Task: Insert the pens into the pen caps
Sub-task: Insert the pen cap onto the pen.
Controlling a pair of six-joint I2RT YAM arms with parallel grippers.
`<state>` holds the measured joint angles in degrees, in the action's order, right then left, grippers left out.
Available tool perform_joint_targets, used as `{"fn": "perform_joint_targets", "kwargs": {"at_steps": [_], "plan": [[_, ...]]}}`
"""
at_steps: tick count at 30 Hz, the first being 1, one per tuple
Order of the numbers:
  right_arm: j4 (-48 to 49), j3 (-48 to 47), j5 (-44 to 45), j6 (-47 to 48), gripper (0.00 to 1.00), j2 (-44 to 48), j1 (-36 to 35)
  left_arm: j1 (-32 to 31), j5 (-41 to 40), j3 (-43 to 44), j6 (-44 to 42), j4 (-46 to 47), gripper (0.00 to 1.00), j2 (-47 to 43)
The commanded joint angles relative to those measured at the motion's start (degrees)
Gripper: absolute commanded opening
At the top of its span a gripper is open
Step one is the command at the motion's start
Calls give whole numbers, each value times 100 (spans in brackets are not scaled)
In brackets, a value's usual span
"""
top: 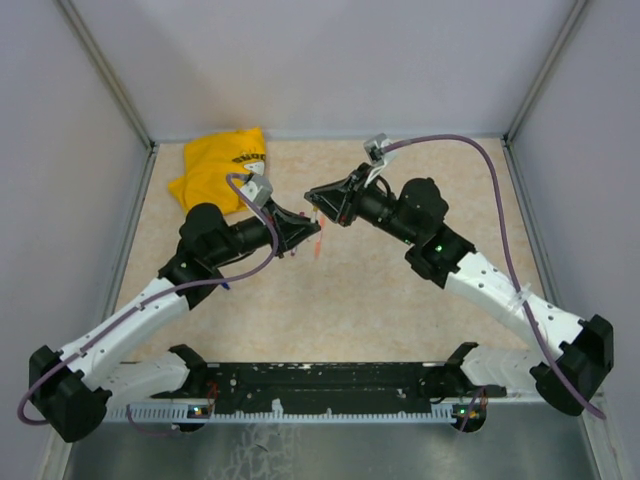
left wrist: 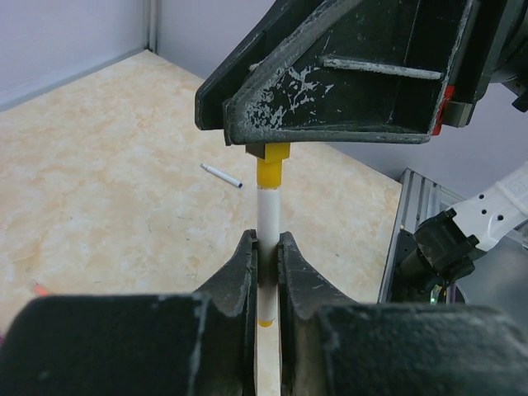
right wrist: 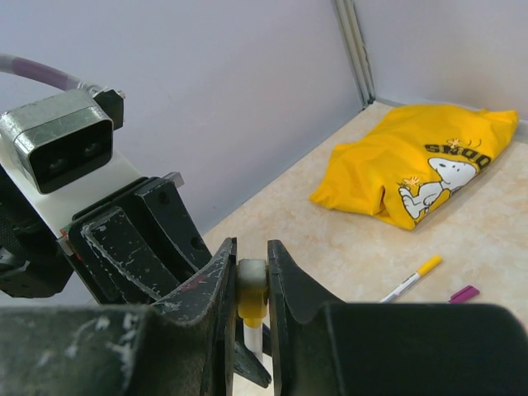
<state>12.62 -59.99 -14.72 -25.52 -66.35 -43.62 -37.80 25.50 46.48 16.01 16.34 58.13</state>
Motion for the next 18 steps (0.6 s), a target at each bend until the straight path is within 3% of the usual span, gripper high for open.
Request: {"fn": "perform_joint_targets", "kwargs": {"at_steps": [1,9,18], "plan": [[-1024,261,-497,155,0,97,-127,89,-344,749,-227,1351,0,17],[-1372,340,-721,127,0,-4,-268,89,-207,956,-433,1784,0,176],[-1627,747,-653,245,0,-333,-472,89,-479,1442,-1059,1533,0,262]]}}
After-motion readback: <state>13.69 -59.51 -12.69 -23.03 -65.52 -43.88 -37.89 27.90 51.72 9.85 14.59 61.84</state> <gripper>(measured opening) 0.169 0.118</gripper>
